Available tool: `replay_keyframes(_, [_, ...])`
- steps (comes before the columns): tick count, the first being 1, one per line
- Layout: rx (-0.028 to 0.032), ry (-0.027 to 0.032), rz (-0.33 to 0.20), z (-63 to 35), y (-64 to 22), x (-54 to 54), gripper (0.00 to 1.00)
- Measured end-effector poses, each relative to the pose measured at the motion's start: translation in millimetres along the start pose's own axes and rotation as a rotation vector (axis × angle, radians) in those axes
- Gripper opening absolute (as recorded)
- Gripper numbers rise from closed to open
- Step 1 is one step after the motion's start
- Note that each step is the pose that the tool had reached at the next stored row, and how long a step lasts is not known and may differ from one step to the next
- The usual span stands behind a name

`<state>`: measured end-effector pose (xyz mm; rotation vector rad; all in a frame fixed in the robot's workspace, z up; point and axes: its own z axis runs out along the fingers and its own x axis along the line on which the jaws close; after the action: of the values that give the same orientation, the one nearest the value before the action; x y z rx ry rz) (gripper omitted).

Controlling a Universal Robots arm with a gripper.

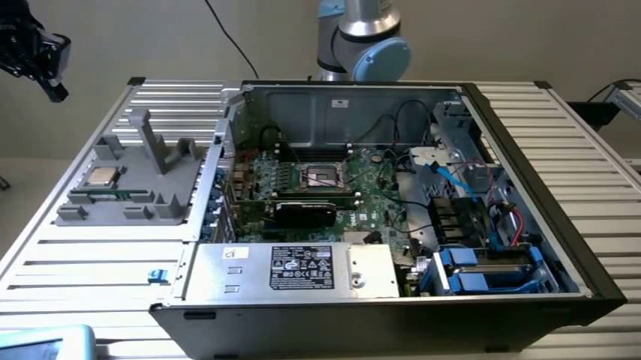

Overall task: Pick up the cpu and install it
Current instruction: 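Pick up the cpu and move it towards the insertion slot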

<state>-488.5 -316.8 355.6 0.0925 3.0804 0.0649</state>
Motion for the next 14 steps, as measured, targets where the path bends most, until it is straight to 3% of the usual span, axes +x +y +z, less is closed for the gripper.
replay_keyframes(6, [0.0,0.0,0.0,0.0,0.0,0.0,0.13])
replay_keyframes(8, [0.0,0.0004,0.0,0.0,0.0,0.0,0.25])
replay_keyframes(9, [0.0001,0.0005,0.0,0.0,0.0,0.0,0.25])
replay_keyframes(14, [0.0,0.0004,0.0,0.0,0.0,0.0,0.48])
